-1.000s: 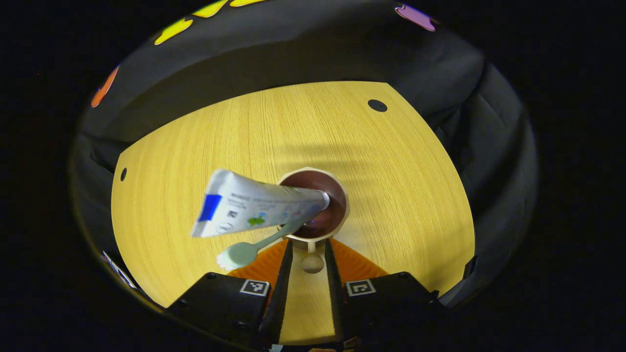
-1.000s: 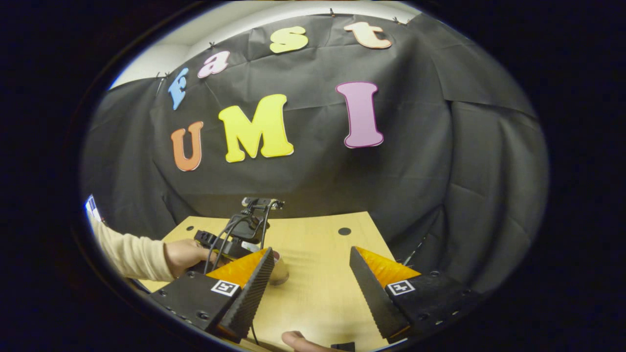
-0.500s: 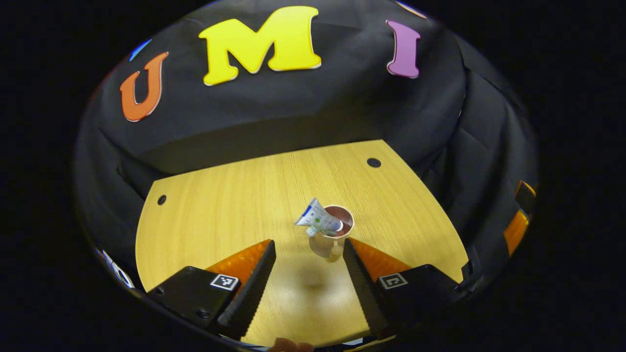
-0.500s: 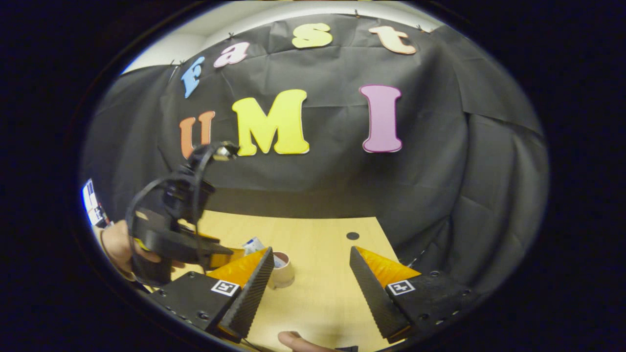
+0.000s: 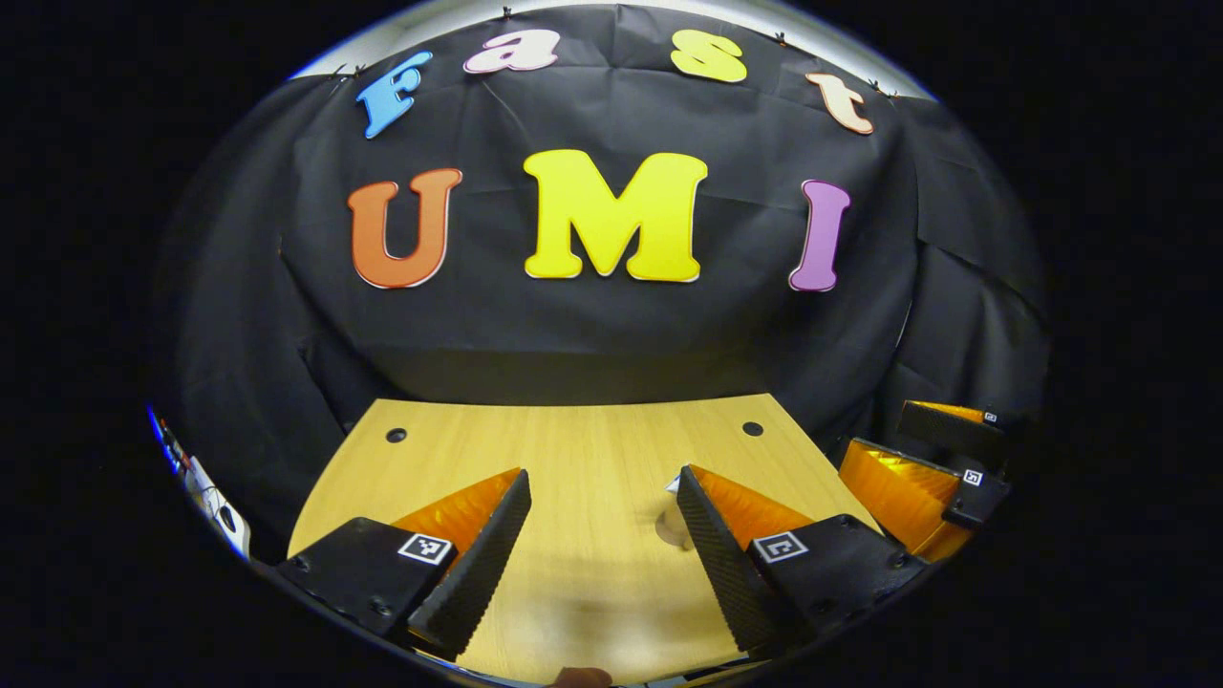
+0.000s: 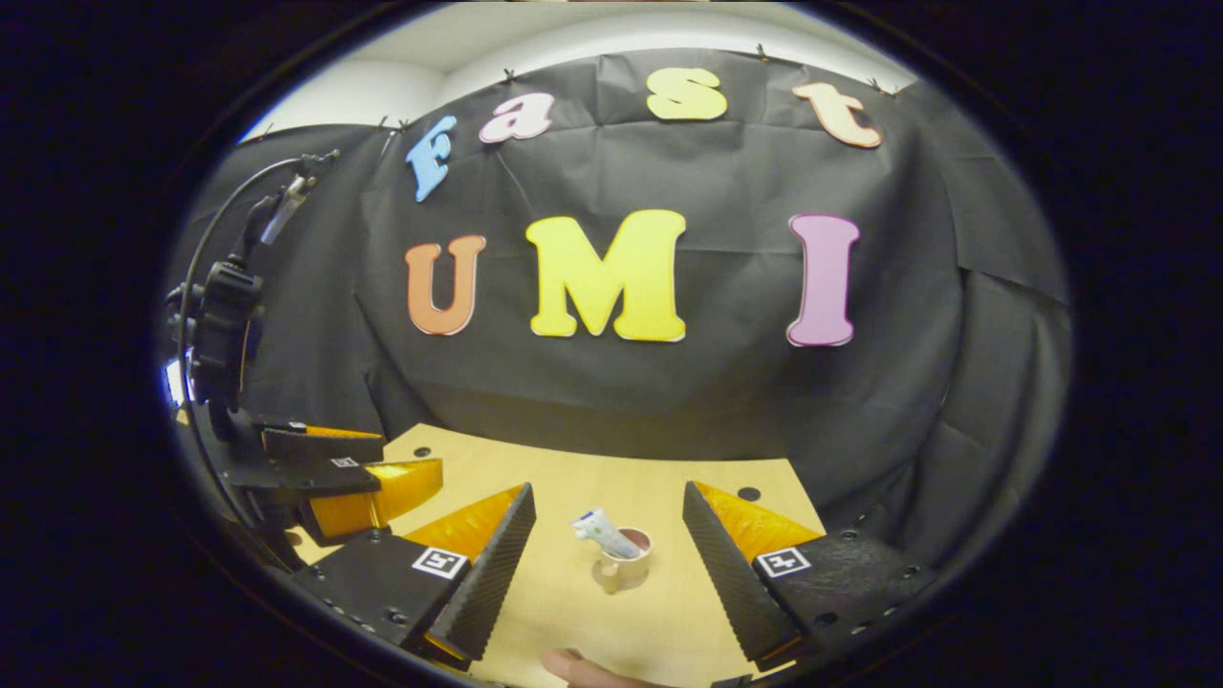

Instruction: Put the toothbrush and toothpaste on the desktop into the cup, then pick up the cup and place it on the coaster on the desktop.

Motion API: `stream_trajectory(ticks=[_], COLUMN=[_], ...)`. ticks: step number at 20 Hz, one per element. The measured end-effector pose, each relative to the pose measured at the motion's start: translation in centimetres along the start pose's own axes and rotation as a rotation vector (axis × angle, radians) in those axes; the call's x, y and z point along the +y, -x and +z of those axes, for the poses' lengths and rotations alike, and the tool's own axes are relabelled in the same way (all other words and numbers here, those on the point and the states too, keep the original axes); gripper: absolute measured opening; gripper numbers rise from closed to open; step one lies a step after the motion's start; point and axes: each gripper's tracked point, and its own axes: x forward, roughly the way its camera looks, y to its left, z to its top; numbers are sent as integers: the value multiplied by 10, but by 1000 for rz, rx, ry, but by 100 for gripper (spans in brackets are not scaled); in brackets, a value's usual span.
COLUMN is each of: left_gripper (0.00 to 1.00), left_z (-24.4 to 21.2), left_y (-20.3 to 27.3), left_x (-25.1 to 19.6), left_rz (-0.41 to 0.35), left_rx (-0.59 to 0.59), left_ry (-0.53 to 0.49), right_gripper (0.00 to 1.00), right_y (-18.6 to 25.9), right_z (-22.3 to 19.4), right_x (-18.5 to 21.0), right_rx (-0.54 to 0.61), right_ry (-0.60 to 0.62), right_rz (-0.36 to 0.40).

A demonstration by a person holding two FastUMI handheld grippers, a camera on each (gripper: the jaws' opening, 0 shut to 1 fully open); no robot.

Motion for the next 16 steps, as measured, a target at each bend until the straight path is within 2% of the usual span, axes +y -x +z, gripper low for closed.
stream_trajectory(ticks=[3, 6, 7, 8, 11, 12, 14, 16], left_gripper=[98, 98, 98, 98, 97, 97, 97, 98], left_z=[11, 15, 12, 13, 19, 16, 6, -5], left_y=[-8, -9, -5, 3, 13, 14, 15, 17], left_x=[9, 18, 19, 25, 48, 50, 49, 55], left_rz=[41, 78, 84, 95, 135, 129, 95, 79], left_rx=[-102, -159, -176, -194, -244, -242, -223, -203], left_ry=[0, -5, -6, -10, -16, -5, 22, 24], right_gripper=[94, 97, 95, 98, 95, 93, 98, 95], right_y=[7, 18, 23, 28, 34, 35, 37, 37], right_z=[17, 27, 27, 26, 26, 21, 7, -7], right_x=[28, 36, 41, 47, 62, 67, 82, 100], right_rx=[-46, -106, -117, -126, -148, -142, -108, -74], right_ry=[35, 41, 37, 36, 57, 57, 37, 41], right_rz=[3, -56, -68, -76, -93, -102, -103, -83])
